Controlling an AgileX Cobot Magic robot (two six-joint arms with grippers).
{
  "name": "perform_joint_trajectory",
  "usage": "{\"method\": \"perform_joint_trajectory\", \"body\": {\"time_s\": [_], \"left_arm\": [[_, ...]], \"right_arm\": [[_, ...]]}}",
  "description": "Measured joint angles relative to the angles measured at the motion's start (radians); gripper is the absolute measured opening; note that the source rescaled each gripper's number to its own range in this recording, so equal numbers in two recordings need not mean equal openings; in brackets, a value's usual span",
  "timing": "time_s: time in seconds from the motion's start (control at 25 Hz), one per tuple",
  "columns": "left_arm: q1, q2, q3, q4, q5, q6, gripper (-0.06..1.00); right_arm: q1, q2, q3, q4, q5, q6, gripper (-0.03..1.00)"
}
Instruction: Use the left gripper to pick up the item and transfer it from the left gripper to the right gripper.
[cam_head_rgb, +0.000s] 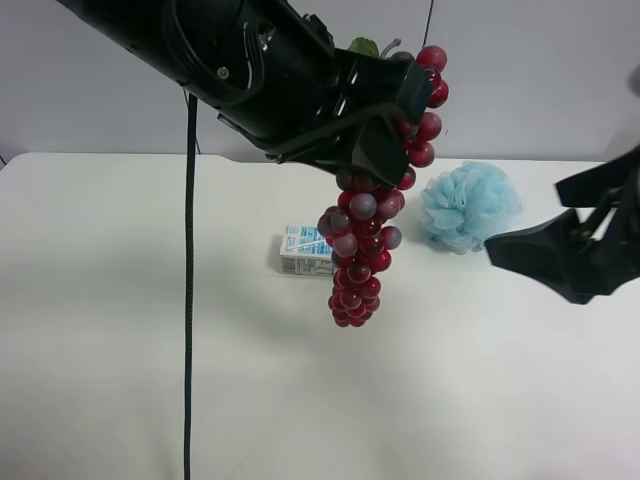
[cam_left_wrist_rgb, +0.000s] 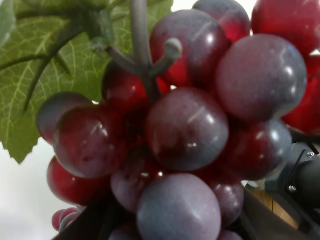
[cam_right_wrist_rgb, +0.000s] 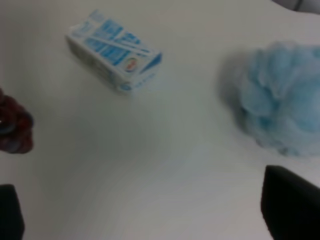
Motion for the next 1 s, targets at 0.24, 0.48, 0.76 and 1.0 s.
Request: {"method": "perform_joint_trajectory", "body": {"time_s": [0.24,0.48,0.76,1.0], "left_arm": [[0.0,0.0,0.0,-0.038,-0.041,0.0,0.01],[0.0,0.001,0.0,-0.099,-0.061,0.0,0.01],[0.0,0.002,0.0,-0.106,-0.071,0.0,0.0],[0.0,0.002,0.0,-0.107,-0.075,0.0,0.0]], "right_arm": [[0.231,0.204,0.0,0.144,-0.177,-0.158,0.92],[0.375,0.305,0.0,0.185,-0.365,-0.189,0.92],[0.384,0.325,0.0,0.192,-0.404,-0.191,0.9],[0.384,0.325,0.0,0.192,-0.409,-0.192,0.75]]}}
